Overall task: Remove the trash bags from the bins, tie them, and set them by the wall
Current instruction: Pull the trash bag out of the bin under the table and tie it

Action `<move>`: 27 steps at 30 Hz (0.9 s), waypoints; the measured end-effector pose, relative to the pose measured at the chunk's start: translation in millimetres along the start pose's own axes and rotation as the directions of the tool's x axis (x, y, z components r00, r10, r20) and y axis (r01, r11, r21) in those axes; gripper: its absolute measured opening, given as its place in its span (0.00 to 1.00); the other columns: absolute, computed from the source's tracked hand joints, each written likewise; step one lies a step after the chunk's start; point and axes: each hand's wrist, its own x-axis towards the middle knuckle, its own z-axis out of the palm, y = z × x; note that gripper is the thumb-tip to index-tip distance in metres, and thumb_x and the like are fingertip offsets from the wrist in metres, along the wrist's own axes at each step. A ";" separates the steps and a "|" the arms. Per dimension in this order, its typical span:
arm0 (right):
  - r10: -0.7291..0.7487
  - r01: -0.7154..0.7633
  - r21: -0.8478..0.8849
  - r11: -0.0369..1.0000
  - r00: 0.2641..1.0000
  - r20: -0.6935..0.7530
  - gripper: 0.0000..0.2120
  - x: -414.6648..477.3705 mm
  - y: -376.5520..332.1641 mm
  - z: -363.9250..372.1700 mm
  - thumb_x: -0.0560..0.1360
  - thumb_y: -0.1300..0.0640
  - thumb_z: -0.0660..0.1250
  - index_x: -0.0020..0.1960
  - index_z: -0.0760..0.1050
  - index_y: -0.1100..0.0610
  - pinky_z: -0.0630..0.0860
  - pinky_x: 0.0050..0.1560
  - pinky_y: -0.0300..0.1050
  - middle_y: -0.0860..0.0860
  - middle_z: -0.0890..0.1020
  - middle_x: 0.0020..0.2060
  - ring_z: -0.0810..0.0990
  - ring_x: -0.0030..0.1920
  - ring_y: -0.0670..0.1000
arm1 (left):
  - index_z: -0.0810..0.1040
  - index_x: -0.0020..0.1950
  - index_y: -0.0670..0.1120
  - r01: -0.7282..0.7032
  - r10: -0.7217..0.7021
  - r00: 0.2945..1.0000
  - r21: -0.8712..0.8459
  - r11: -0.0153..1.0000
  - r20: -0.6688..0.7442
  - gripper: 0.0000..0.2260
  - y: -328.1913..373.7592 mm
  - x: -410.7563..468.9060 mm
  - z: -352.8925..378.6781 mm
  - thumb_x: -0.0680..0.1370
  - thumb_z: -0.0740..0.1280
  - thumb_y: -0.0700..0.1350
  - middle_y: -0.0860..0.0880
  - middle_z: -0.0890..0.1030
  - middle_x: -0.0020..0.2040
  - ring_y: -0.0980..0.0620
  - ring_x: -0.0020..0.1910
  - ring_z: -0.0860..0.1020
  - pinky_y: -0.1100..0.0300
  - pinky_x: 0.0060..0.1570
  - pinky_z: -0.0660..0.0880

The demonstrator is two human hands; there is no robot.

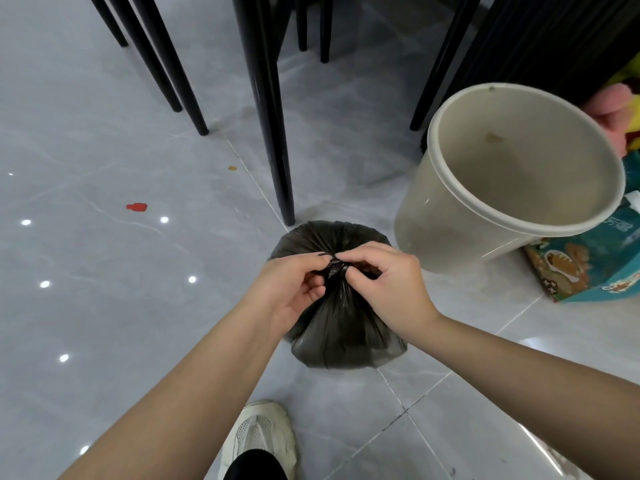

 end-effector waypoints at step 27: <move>0.487 -0.474 0.283 0.833 0.873 0.029 0.05 2.6 -2.6 8.9 0.72 0.64 0.69 0.44 0.82 0.57 0.73 0.29 0.32 0.49 0.82 0.34 0.77 0.29 0.40 | 0.79 0.41 0.48 -0.568 0.752 0.659 0.669 0.479 0.021 0.03 -49.6 11.5 7.7 0.73 0.69 0.41 0.53 0.77 0.40 0.56 0.38 0.75 0.69 0.39 0.72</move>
